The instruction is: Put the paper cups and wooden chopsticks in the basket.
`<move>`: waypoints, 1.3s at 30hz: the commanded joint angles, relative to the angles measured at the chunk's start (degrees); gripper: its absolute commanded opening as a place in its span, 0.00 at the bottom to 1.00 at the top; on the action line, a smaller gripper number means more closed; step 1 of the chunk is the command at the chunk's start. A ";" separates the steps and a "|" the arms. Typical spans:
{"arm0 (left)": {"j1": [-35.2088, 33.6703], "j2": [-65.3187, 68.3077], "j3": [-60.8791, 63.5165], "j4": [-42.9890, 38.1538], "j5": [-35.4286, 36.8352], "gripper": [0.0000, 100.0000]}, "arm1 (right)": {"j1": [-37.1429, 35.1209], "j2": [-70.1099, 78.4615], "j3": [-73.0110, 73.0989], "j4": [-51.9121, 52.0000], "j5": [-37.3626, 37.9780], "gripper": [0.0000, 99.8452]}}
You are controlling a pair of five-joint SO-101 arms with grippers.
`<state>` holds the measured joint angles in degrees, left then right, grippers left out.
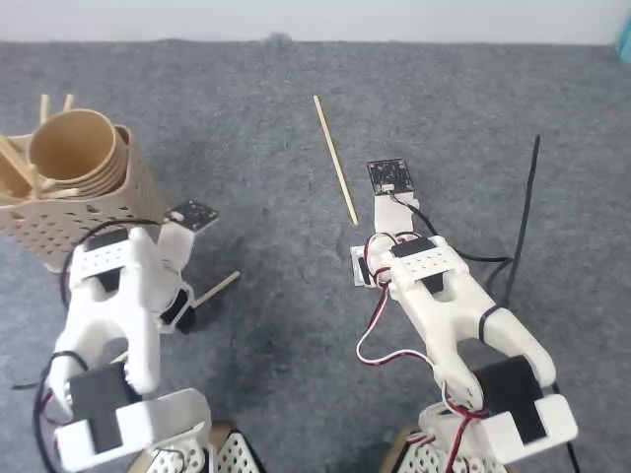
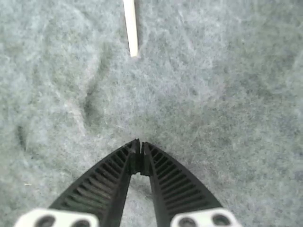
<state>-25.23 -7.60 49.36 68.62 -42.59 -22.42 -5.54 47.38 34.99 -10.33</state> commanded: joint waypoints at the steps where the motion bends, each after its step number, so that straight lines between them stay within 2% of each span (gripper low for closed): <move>1: 0.00 -0.18 4.53 -5.36 -0.53 0.12 | 0.84 -3.74 -0.09 0.66 0.88 0.01; 3: -0.09 -0.79 5.23 -5.01 -0.79 0.11 | 0.84 -3.74 -0.09 0.66 0.88 0.01; 7: 0.26 -0.79 5.41 -4.31 -0.97 0.00 | 0.84 -3.74 -0.09 0.66 0.88 0.01; 10: 0.26 -0.88 5.32 -2.20 -0.97 0.01 | 0.84 -3.74 -0.09 0.66 0.88 0.01; 20: 4.22 -2.64 -2.33 13.45 -3.08 0.01 | 0.84 -3.74 -0.09 0.66 0.88 0.01; 24: 4.31 -13.01 -4.62 20.57 -2.99 0.01 | 0.84 -3.74 -0.09 0.66 0.88 0.01; 29: 4.22 -35.96 -4.53 25.93 -2.29 0.01 | 0.84 -3.74 -0.09 0.57 0.88 0.01; 34: 4.57 -54.51 -4.53 28.04 4.66 0.01 | 0.84 -3.74 -0.09 0.66 0.88 0.01; 39: 4.31 -59.25 -6.64 27.16 11.43 0.01 | 0.84 -3.74 -0.09 0.66 0.88 0.01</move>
<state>-21.19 -65.45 46.64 96.22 -35.38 -22.42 -5.54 47.38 34.99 -10.33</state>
